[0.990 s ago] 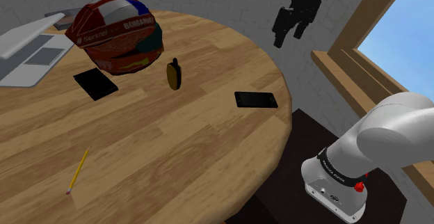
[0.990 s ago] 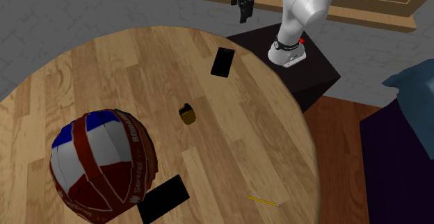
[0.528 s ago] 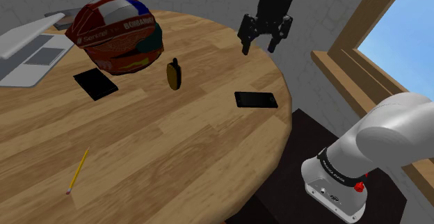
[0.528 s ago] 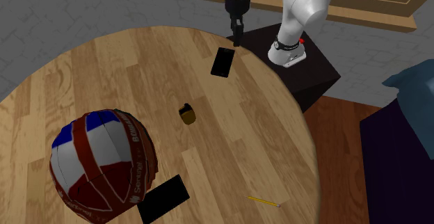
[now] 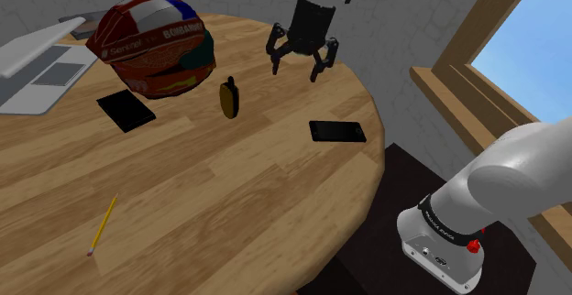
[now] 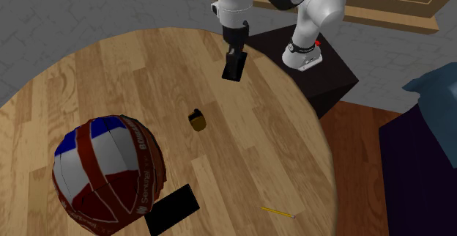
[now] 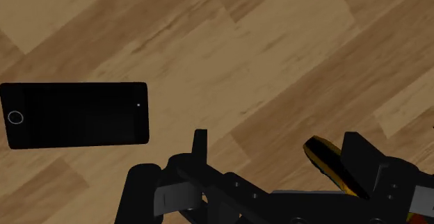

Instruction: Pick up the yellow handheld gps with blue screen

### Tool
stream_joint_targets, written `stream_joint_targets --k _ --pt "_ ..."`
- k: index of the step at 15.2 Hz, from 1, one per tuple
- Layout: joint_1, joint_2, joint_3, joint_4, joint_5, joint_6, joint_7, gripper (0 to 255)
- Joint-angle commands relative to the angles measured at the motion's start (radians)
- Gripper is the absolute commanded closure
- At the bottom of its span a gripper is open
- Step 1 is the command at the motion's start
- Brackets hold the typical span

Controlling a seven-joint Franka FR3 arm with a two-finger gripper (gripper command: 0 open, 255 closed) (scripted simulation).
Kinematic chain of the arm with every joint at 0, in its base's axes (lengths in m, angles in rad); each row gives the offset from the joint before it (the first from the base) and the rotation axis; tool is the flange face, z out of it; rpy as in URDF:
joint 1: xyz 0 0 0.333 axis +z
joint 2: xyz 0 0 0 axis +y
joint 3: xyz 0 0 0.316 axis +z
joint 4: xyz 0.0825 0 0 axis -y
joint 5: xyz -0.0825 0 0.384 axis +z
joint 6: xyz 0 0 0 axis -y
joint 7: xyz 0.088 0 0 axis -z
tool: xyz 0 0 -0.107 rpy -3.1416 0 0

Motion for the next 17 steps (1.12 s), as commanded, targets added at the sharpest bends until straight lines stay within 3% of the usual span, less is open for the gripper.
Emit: stream_joint_targets --k 1,8,14,17 --pt "-0.007 0.062 0.022 0.027 0.021 0.057 0.081 0" --pt "-0.022 0.304 0.076 0.171 0.033 0.242 0.351 0" --pt "-0.004 0.512 0.071 0.326 0.000 0.375 0.574 0" --pt "0.001 0.530 0.070 0.307 0.002 0.411 0.565 0"
